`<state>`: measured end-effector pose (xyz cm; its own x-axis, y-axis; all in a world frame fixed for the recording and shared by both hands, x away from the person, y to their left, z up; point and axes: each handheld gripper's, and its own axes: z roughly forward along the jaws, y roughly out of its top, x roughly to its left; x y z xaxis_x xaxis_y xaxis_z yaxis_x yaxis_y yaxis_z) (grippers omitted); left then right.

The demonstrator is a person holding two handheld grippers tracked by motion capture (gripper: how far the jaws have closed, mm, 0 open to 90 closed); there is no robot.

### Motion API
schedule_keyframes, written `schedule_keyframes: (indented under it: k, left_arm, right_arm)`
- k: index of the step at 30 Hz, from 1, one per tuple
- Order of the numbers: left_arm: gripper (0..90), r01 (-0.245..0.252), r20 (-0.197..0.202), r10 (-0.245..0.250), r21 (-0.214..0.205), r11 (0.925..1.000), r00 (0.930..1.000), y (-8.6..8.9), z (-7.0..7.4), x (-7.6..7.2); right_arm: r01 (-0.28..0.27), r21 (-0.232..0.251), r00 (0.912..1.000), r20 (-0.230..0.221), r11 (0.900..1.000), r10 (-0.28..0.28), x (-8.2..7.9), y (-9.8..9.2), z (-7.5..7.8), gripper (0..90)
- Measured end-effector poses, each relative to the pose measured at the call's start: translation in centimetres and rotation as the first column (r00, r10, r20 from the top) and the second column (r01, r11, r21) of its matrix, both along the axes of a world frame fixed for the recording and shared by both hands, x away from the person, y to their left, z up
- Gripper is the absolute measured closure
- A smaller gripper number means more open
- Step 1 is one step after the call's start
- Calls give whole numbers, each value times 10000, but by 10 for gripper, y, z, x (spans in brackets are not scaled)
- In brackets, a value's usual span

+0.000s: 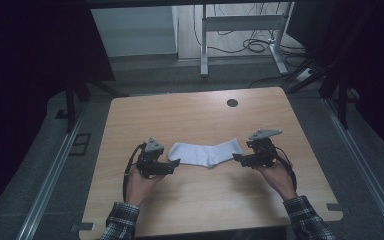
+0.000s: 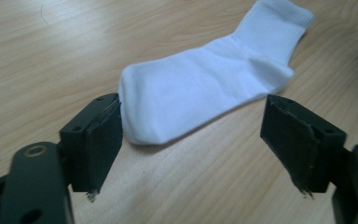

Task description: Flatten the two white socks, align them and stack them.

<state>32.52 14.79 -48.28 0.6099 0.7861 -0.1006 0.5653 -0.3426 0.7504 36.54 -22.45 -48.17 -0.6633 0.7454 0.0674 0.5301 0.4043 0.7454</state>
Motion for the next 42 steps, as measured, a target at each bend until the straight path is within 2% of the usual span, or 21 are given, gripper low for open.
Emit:
schedule_keyframes:
  k: [7,13,21,26,42]
  left_arm:
    - [151,63,66,-63,1,10000,10000,7,3,-16]
    - [137,59,57,-58,-54,10000,10000,12,3,-29]
    - [136,92,-123,-91,70,9999,9999,20,-6,-48]
    - [135,39,-317,-37,63,10000,9995,26,-16,-59]
    - [135,148,-613,-112,589,9982,9981,37,-37,-81]
  right_arm:
    - [-160,-132,9998,138,9998,162,-16,-7,3,129]
    - [-222,-153,9996,167,9996,225,-28,-15,5,104]
    - [-295,-112,9993,246,9995,298,-44,-22,5,97]
    - [-351,-158,9992,208,9993,354,-51,-25,0,97]
    - [-574,-388,9983,-155,9976,568,-66,-32,-25,96]
